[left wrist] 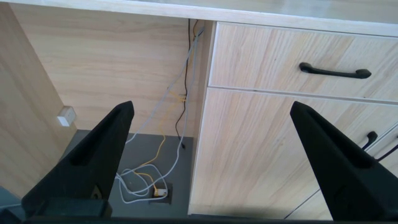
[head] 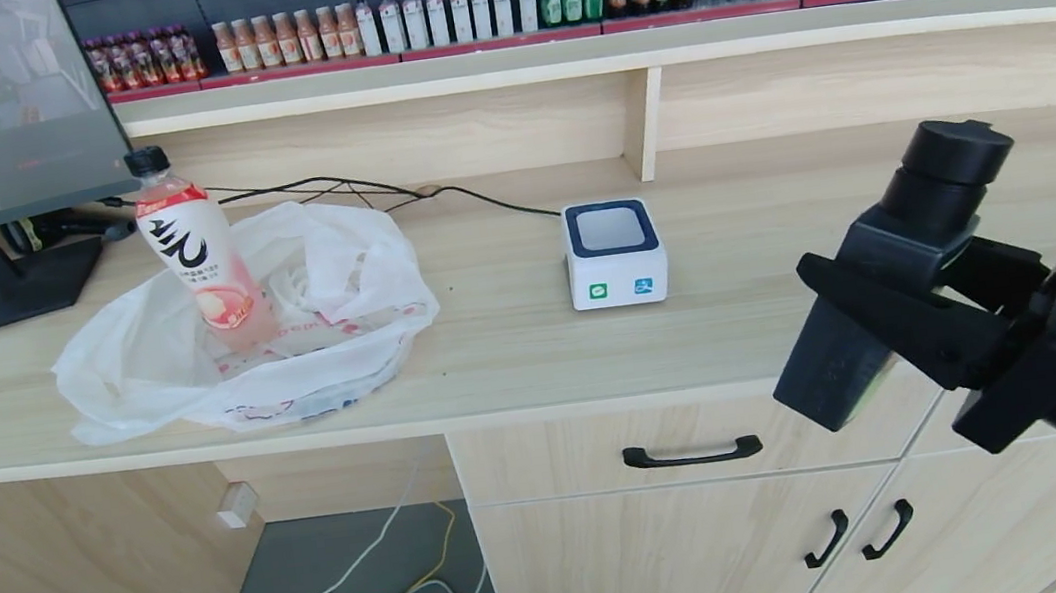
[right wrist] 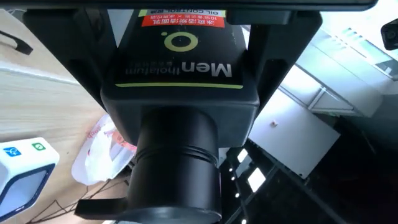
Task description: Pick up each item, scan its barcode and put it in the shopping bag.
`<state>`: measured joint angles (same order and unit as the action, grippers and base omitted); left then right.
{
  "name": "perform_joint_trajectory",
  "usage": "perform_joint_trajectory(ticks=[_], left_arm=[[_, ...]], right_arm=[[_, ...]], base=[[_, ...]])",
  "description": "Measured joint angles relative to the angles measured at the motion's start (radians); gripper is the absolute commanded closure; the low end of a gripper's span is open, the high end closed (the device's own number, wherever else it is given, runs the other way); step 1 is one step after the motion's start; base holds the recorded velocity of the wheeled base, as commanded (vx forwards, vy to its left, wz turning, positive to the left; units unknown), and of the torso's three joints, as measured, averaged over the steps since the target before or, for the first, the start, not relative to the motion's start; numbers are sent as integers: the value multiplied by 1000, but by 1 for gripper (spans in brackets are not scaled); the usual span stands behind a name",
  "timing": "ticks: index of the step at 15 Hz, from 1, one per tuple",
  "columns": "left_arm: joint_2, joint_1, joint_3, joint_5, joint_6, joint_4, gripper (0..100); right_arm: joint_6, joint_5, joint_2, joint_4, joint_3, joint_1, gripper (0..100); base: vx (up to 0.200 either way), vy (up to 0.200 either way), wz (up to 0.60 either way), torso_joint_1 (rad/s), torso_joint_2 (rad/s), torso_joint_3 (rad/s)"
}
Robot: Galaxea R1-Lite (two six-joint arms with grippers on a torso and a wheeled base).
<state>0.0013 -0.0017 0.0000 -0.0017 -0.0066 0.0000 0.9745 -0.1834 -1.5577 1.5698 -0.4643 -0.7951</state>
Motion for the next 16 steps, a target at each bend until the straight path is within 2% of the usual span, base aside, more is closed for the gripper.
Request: perform_joint_trajectory(ticks=[6,9,13,16], left_arm=[[0,0,0,0,0,0,0],[0,0,0,0,0,0,0],[0,0,0,0,-1,0,0],[0,0,0,0,0,0,0]], right_arm=[[131,-1,31,0,31,-89,100],[276,-5,66,0,52,-154,100],[419,-20,80,0,55,-171,100],[620,-20,87,0,54,-180,100]], base=[[0,0,0,0,0,0],[0,0,0,0,0,0],[0,0,0,0,0,0],[0,0,0,0,0,0]])
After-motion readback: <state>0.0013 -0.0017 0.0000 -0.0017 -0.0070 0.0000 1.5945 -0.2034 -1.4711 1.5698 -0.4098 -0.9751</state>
